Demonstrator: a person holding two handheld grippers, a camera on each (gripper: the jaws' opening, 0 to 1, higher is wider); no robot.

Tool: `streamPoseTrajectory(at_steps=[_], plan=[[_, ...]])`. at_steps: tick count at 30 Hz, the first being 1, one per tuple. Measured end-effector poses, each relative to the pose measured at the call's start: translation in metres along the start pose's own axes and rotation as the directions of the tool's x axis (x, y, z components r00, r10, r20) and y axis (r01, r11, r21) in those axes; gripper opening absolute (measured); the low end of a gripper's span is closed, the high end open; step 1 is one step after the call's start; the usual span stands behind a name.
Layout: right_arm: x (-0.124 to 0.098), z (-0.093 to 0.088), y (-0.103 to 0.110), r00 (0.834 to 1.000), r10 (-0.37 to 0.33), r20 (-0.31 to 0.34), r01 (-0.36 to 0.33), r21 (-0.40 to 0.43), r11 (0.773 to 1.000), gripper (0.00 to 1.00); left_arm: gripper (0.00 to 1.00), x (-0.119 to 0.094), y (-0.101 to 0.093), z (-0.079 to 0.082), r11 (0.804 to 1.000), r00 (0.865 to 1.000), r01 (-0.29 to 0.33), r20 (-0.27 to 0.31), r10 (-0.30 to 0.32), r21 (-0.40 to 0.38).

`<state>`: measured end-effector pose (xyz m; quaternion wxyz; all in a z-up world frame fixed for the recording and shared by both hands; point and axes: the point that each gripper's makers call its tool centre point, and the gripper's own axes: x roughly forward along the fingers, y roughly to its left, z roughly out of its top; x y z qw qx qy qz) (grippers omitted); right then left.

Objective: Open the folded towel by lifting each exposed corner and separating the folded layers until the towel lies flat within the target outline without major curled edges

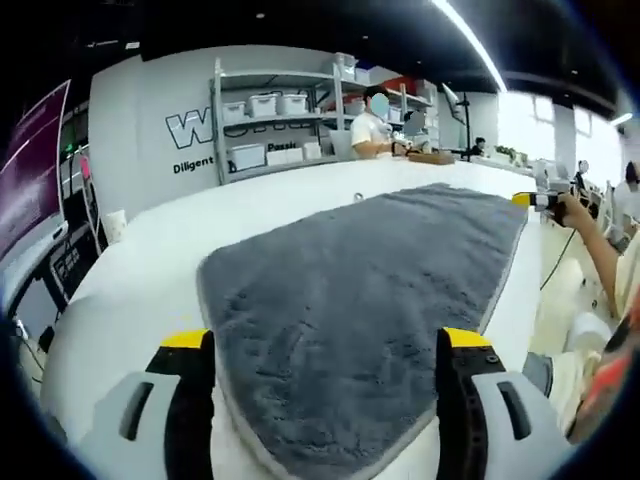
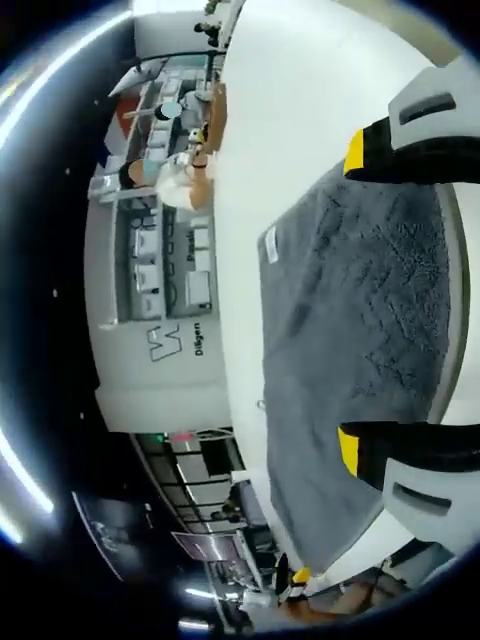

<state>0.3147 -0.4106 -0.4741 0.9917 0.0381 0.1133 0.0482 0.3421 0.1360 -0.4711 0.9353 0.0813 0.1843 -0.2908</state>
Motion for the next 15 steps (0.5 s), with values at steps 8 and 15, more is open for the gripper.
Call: streamPoseTrajectory(at_steps=[8, 15], plan=[[-0.013, 0.009, 0.032, 0.999, 0.035, -0.024, -0.034, 0.038, 0.999, 0.99, 1.00, 0.042, 0.010, 0.030, 0.978, 0.978, 0.206, 0.039, -0.205, -0.023], [-0.023, 0.013, 0.070, 0.993, 0.107, -0.046, -0.108, -0.019, 0.994, 0.99, 1.00, 0.088, 0.038, 0.035, 0.974, 0.974, 0.228, 0.010, -0.228, -0.011]])
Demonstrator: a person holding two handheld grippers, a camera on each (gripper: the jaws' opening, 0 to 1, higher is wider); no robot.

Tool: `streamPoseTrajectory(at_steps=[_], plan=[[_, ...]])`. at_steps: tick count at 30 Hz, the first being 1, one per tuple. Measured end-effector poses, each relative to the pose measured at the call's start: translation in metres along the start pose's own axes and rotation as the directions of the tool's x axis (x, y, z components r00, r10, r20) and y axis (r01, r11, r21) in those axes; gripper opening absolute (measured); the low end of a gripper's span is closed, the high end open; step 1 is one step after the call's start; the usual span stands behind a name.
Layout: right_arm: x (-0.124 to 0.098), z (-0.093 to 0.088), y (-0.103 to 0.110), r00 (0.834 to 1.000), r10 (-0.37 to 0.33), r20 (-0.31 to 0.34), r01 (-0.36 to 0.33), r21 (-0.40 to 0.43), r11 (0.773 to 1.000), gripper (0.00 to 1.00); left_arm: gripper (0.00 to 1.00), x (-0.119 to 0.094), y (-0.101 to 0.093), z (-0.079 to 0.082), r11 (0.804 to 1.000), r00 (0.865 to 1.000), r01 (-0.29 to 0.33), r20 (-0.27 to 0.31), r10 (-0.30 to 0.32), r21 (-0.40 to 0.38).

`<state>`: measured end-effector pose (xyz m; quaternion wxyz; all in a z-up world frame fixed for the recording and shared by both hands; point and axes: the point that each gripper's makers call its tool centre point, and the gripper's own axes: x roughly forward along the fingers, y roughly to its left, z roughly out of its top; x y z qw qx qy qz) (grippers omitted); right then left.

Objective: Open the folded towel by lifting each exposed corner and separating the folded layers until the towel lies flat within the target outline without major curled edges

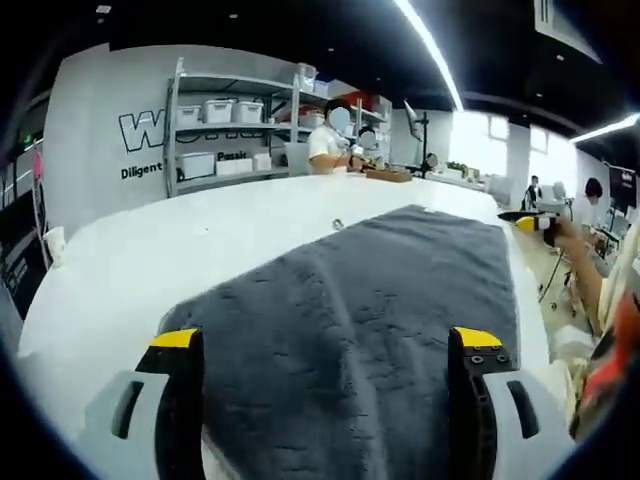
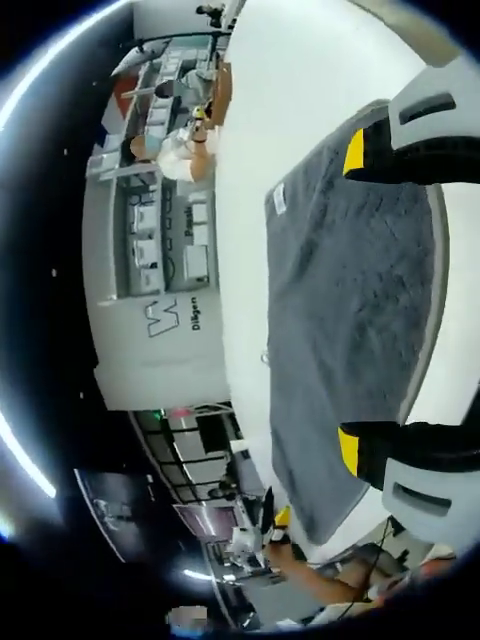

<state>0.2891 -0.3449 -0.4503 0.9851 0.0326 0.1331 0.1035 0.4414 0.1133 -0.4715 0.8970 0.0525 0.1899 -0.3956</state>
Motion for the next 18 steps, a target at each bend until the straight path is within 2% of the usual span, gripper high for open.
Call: streamPoseTrajectory(at_steps=[2, 3, 5, 6, 7, 8, 12, 14, 18], plan=[[-0.002, 0.000, 0.018, 0.999, 0.034, -0.016, -0.035, -0.038, 0.999, 0.99, 1.00, 0.009, 0.003, 0.000, 0.999, 1.000, 0.026, -0.006, -0.025, 0.026], [-0.003, 0.001, 0.022, 0.999, 0.041, -0.014, -0.042, -0.039, 0.998, 0.99, 1.00, 0.014, 0.003, 0.000, 0.996, 0.999, 0.052, -0.010, -0.052, 0.071], [-0.005, 0.004, 0.028, 0.998, 0.059, 0.001, -0.058, -0.039, 0.998, 0.99, 1.00, 0.018, 0.004, -0.004, 0.994, 0.998, 0.065, -0.032, -0.062, 0.089], [-0.006, 0.007, 0.031, 0.998, 0.069, 0.015, -0.068, -0.037, 0.997, 0.99, 1.00, 0.025, 0.003, -0.013, 0.987, 0.993, 0.094, -0.083, -0.083, 0.134], [-0.007, 0.008, 0.032, 0.997, 0.071, 0.018, -0.071, -0.036, 0.997, 0.99, 1.00, 0.026, 0.002, -0.014, 0.985, 0.992, 0.098, -0.089, -0.086, 0.139], [-0.010, 0.011, 0.035, 0.996, 0.082, 0.033, -0.081, -0.036, 0.996, 0.99, 1.00, 0.031, 0.002, -0.021, 0.985, 0.988, 0.117, -0.118, -0.102, 0.128], [-0.015, 0.016, 0.037, 0.995, 0.086, 0.048, -0.084, -0.042, 0.996, 0.99, 1.00, 0.035, 0.013, -0.032, 0.987, 0.985, 0.109, -0.145, -0.091, 0.120], [-0.016, 0.021, 0.040, 0.992, 0.102, 0.078, -0.098, -0.047, 0.994, 0.99, 1.00, 0.032, 0.013, -0.032, 0.986, 0.985, 0.132, -0.122, -0.119, 0.106], [-0.016, 0.023, 0.042, 0.989, 0.119, 0.088, -0.116, -0.037, 0.993, 0.99, 1.00, 0.027, 0.014, -0.036, 0.985, 0.986, 0.128, -0.126, -0.112, 0.120]])
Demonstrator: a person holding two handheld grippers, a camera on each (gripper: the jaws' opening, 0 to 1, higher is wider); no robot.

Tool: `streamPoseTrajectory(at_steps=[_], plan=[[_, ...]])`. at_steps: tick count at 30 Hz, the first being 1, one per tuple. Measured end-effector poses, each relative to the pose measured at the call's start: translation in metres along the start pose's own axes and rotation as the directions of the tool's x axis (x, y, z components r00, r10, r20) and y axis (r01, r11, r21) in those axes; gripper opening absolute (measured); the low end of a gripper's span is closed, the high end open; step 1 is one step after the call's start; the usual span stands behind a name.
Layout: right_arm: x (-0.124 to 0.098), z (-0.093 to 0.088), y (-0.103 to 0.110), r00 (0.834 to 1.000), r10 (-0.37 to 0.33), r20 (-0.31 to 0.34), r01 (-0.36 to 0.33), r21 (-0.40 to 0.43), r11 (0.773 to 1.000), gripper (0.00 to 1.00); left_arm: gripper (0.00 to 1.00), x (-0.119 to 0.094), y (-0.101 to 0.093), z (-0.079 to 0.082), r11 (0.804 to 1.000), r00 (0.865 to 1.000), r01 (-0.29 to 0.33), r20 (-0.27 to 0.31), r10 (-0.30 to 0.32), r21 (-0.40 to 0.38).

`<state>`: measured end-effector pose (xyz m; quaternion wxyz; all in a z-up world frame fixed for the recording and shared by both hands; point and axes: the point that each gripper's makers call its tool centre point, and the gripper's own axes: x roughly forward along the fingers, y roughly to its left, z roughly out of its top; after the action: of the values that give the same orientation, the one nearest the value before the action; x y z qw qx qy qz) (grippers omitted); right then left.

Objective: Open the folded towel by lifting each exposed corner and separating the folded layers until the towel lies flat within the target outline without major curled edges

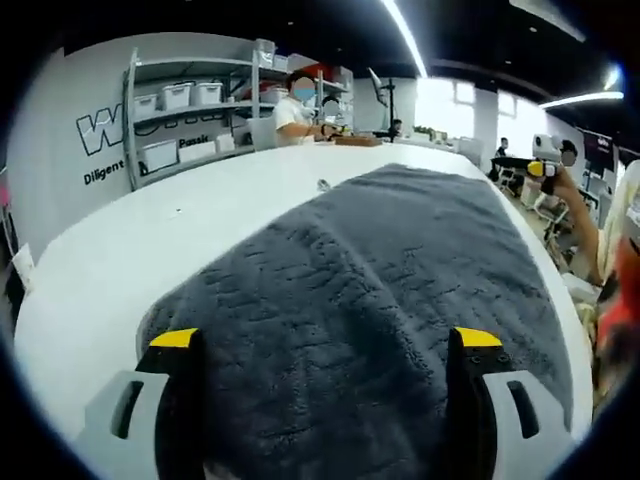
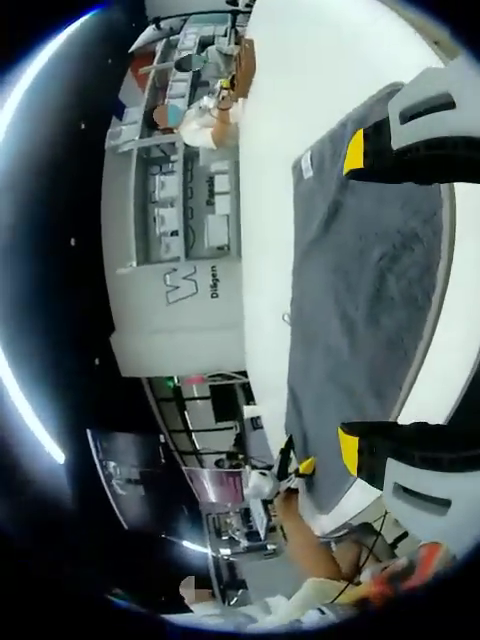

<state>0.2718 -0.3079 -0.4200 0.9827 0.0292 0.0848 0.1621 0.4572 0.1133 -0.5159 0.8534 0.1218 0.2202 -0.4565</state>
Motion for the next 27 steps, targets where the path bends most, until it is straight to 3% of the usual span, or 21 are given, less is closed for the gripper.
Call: streamPoseTrajectory(at_steps=[9, 21, 27], plan=[[0.003, -0.012, 0.004, 0.998, 0.011, -0.057, -0.011, -0.009, 1.000, 0.99, 0.99, -0.015, 0.008, -0.007, 1.000, 0.999, 0.024, 0.032, -0.024, 0.004], [0.007, -0.020, 0.011, 0.995, 0.029, -0.094, -0.030, -0.008, 1.000, 0.99, 0.99, -0.045, 0.039, -0.025, 1.000, 1.000, 0.003, -0.011, -0.003, -0.003], [0.008, -0.019, 0.006, 0.997, 0.017, -0.081, -0.017, 0.002, 1.000, 0.99, 0.99, -0.055, 0.052, -0.031, 1.000, 1.000, -0.005, -0.027, 0.005, -0.005]])
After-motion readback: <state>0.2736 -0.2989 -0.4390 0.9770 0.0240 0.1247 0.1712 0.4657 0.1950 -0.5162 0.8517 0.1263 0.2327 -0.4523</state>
